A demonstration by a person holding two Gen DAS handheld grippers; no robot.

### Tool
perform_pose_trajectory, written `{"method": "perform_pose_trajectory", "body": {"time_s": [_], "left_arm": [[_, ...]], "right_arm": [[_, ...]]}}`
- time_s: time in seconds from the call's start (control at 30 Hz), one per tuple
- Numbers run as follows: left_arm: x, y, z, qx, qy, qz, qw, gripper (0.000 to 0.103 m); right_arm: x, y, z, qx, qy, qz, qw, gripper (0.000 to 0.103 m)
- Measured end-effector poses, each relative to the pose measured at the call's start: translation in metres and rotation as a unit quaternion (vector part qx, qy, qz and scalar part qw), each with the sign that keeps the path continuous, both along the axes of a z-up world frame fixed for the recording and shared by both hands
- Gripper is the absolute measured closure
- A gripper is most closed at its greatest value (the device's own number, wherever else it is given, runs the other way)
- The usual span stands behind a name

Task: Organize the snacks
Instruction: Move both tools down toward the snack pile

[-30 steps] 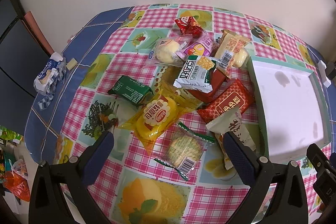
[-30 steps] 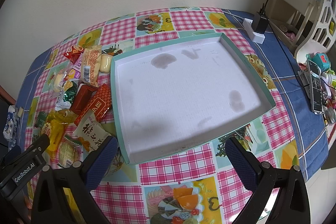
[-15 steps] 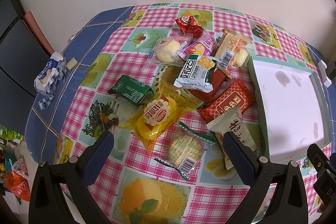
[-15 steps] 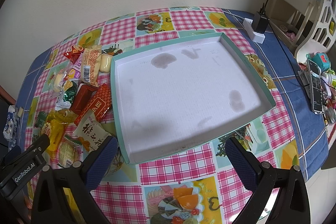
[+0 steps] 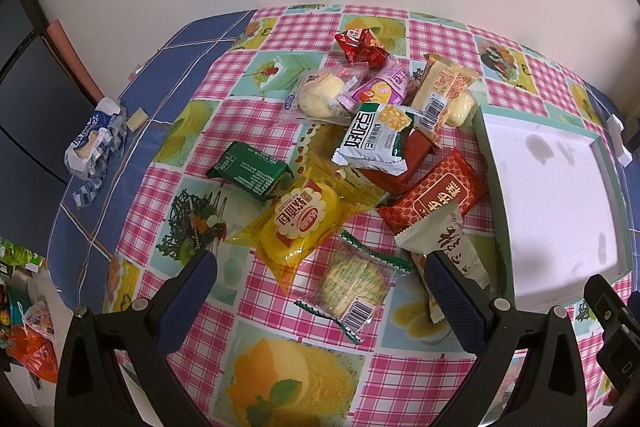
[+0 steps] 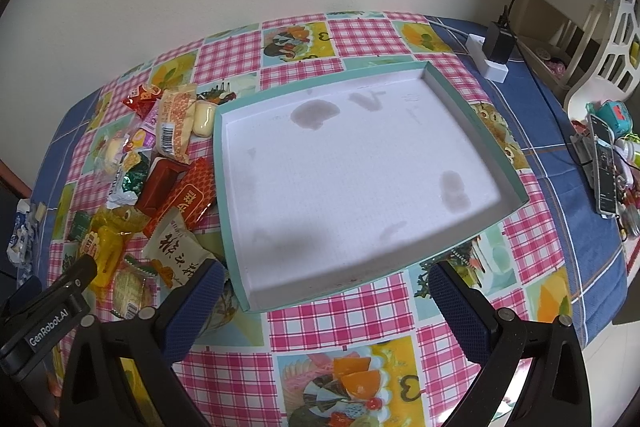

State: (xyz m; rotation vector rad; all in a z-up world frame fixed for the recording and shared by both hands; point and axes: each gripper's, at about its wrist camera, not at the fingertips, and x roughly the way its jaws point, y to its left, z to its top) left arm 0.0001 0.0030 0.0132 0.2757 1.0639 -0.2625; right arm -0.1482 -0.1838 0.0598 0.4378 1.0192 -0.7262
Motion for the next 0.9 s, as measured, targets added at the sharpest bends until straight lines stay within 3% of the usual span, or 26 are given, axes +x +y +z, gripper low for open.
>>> {"method": "perform_pose_trajectory", "body": {"time_s": [0.2,0.33,0.43,0.73,0.9], "left_arm": [[0.009,0.007,0.001,-0.012,0.007,0.016,0.9998,0.0],[0.023,0.025,0.004,-0.029,0.007,0.055,0.998,0.0],[0.032,0.04,-0.001,-0.038,0.017,0.084,0.9956,0.0],[0.045,0.046,-0.032,-0.057,0.074,0.111,0.9894,0.0],[0.05,0.044,-0.054,-0.049,0.127,0.127,0.9826,0.0]], "right_arm": [[0.007,0.003,0.002,0.005,-0.009,0.017,1.0,0.0],[0.026,0.014,0.001,0.031,-0.032,0.064,0.997,0.0],[0.046,0.028,-0.004,0.034,-0.025,0.098,0.994,0.0],[0.085,0.051,-0.041,0.099,-0.005,0.166,0.981,0.0],[0.096,0.06,-0.055,0.102,0.007,0.198,0.975,0.003]]}}
